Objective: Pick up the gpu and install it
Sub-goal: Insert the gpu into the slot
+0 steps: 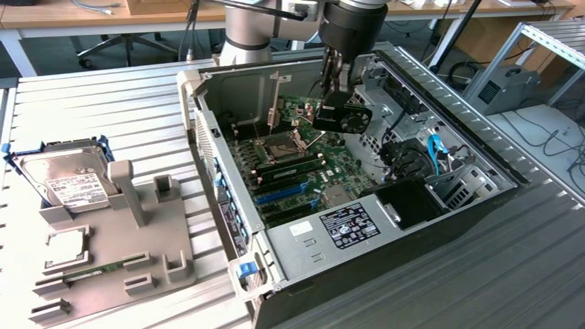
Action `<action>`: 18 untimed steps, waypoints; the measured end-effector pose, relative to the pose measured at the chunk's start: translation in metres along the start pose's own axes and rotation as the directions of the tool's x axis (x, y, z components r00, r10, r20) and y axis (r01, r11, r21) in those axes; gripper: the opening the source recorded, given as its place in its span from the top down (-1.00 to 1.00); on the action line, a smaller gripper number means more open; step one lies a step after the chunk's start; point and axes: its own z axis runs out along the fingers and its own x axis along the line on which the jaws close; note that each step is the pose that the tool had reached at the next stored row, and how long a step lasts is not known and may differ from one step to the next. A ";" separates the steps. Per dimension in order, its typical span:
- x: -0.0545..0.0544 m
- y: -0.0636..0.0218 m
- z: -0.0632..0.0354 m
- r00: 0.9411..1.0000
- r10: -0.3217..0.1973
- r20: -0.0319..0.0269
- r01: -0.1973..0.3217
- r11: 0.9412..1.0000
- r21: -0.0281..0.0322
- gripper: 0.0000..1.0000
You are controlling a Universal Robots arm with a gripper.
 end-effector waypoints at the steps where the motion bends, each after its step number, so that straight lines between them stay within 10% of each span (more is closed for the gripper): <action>1: 0.000 0.0000 0.0000 1.000 -0.002 0.000 0.002 1.000 0.000 0.47; 18: 0.000 0.0000 0.0000 1.000 -0.028 0.000 0.028 1.000 -0.001 0.47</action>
